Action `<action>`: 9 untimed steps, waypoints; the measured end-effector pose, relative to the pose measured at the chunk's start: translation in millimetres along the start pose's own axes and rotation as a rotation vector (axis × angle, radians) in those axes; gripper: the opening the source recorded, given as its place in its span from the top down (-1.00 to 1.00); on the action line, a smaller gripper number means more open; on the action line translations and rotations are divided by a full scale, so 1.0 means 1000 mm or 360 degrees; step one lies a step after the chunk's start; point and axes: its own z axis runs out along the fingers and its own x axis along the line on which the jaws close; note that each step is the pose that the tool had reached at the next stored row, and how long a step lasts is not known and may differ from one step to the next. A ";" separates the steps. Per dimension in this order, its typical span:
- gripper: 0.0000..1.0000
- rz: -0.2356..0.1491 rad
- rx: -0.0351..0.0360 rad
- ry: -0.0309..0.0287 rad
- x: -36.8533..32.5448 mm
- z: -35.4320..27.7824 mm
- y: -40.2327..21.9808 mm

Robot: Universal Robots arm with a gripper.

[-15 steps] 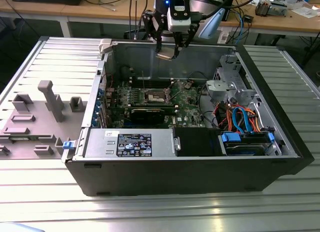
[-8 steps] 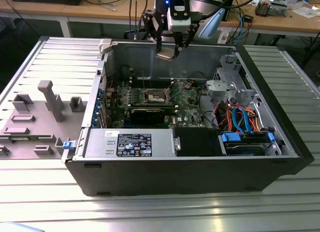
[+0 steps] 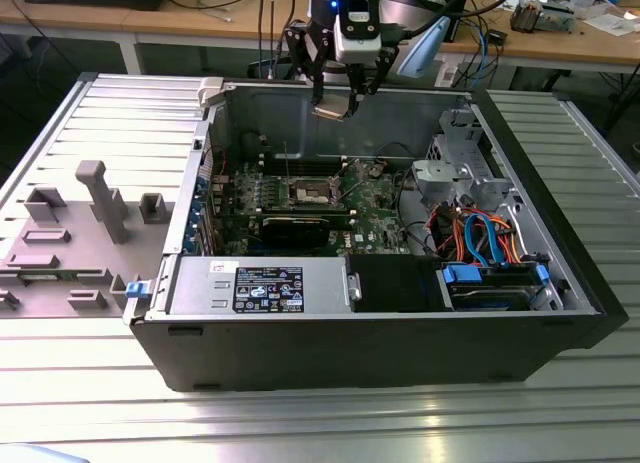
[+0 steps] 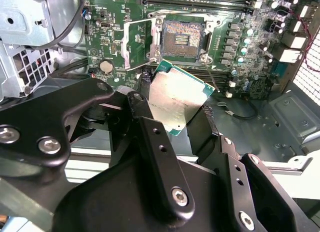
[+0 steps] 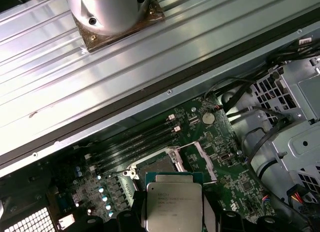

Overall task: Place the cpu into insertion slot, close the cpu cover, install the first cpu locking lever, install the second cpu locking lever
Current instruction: 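Place the cpu into insertion slot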

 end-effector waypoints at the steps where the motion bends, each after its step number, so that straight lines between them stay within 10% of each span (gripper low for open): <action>1: -0.08 0.0002 0.0000 -0.00002 0.0000 0.0000 0.0000; 9: -0.08 0.0011 0.0000 -0.00010 0.0000 0.0000 0.0000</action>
